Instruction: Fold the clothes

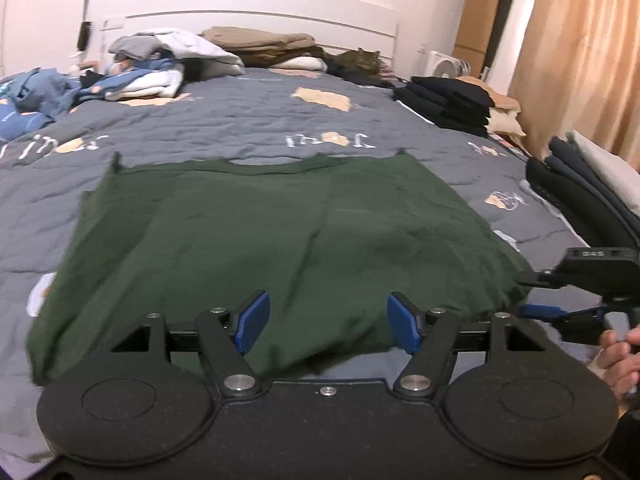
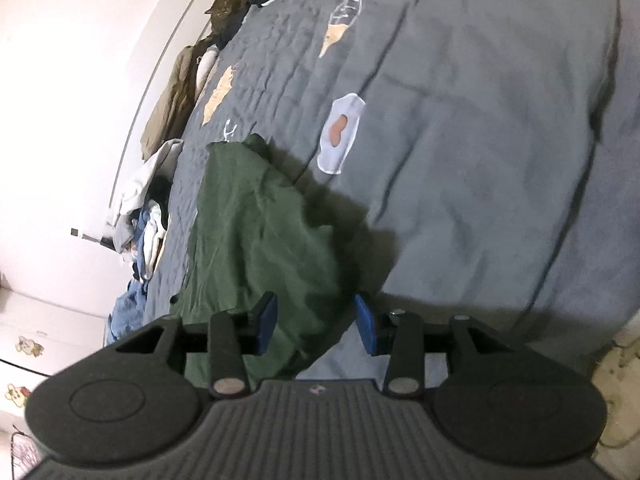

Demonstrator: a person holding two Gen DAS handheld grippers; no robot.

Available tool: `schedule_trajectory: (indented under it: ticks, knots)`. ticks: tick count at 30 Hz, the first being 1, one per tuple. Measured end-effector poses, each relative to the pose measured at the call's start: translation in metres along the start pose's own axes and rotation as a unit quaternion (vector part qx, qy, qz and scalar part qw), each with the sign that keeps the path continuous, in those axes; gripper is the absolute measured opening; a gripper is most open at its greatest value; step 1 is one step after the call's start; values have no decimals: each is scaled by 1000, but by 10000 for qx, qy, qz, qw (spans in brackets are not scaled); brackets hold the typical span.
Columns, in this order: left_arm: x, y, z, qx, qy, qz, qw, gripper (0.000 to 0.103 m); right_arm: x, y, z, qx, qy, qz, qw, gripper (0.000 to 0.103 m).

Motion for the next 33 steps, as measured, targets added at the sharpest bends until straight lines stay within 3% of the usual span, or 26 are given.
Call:
schedule_trajectory:
  ticks: [7,11,13,16,19,22,26,29,33]
  knots:
    - [16,0,19,-116,58,75,9999,67,3,-3,17,98,-164,262,9995,48]
    - [20,0,26,-167,53,112,9998,67,3,-5,17,298,-219,270,9989,46]
    - [20,0,27,-177,36,119,9998,67,0,-7,13,475,-283,198,9983,25]
    - [18,0,26,-147,7,64,9999,67,-12,-10,0,839,-498,-40,9952,10]
    - [12,-3,22,-73,5,-48,10000,67,-39,-17,-23,1370,-864,-451,9858,5]
    - [6,-6,20,-55,-25,-145,9999,67,-47,-26,-31,1466,-776,-684,9838,5]
    - [-3,-6,19,-165,-111,-179,9996,68,4,-34,-8,655,15,299,9974,6]
    - [-13,-5,14,-179,-150,-351,9991,68,9,-34,-9,556,32,312,9980,9]
    - [-40,-3,2,-38,-338,-1036,9940,69,-9,-33,-25,600,14,63,9982,14]
Point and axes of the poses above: each gripper's, at about its wrist camera, not at the fingertips, and z roughly the way its jaws point, x to its right, y to its underside, the point moved 4 cm from there along z, roughly the way its jaws point, and after that the axes turned 3 degrees about -y, right-handed, at the moved point
